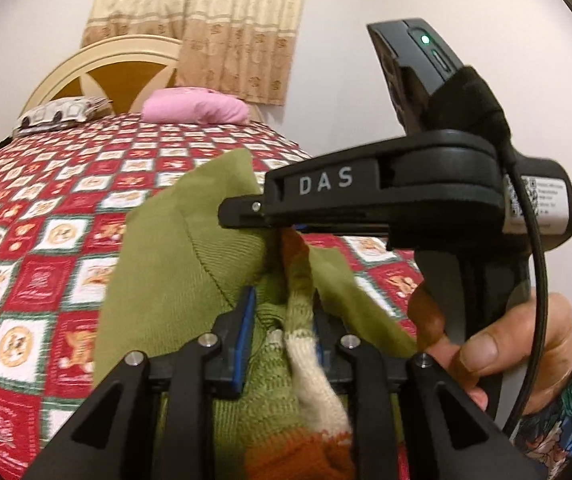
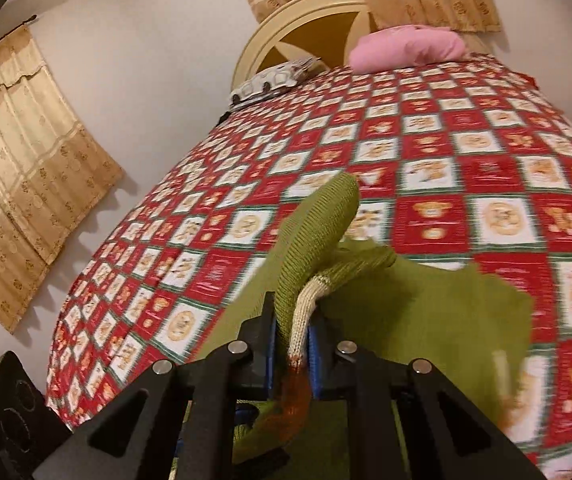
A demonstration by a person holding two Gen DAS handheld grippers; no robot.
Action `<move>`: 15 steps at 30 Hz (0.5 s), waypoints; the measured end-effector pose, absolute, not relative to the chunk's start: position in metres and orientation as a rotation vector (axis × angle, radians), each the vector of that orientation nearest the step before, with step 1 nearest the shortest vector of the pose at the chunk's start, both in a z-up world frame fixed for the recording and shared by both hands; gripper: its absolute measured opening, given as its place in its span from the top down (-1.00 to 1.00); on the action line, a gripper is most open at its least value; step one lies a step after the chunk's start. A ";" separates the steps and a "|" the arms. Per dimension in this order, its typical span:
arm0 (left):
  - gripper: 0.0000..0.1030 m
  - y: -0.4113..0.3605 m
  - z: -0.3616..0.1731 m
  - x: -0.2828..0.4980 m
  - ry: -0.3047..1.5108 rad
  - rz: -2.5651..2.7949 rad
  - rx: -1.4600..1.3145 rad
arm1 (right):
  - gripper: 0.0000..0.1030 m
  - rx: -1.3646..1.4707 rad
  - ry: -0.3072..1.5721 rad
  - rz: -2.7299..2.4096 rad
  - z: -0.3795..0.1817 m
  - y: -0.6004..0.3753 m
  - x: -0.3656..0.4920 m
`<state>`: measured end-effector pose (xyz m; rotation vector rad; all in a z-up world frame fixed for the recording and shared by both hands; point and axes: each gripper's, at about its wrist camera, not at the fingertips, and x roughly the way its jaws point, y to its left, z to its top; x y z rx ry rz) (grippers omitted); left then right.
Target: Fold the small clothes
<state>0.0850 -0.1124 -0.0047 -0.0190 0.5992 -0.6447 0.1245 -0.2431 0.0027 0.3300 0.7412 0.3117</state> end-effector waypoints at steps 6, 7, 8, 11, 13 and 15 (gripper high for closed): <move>0.50 -0.158 -0.008 0.078 0.625 -0.702 0.017 | 0.77 0.371 0.756 0.244 -0.009 -0.306 0.101; 0.50 -0.165 -0.010 0.077 0.633 -0.708 0.024 | 0.77 0.376 0.761 0.233 -0.013 -0.314 0.098; 0.50 -0.173 -0.013 0.075 0.642 -0.714 0.035 | 0.77 0.381 0.765 0.224 -0.016 -0.320 0.096; 0.50 -0.195 -0.024 0.076 0.678 -0.718 0.067 | 0.77 0.409 0.787 0.197 -0.031 -0.344 0.090; 0.50 -0.204 -0.030 0.076 0.699 -0.717 0.080 | 0.77 0.426 0.804 0.184 -0.042 -0.356 0.088; 0.50 -0.212 -0.035 0.074 0.715 -0.717 0.087 | 0.77 0.443 0.816 0.184 -0.053 -0.364 0.087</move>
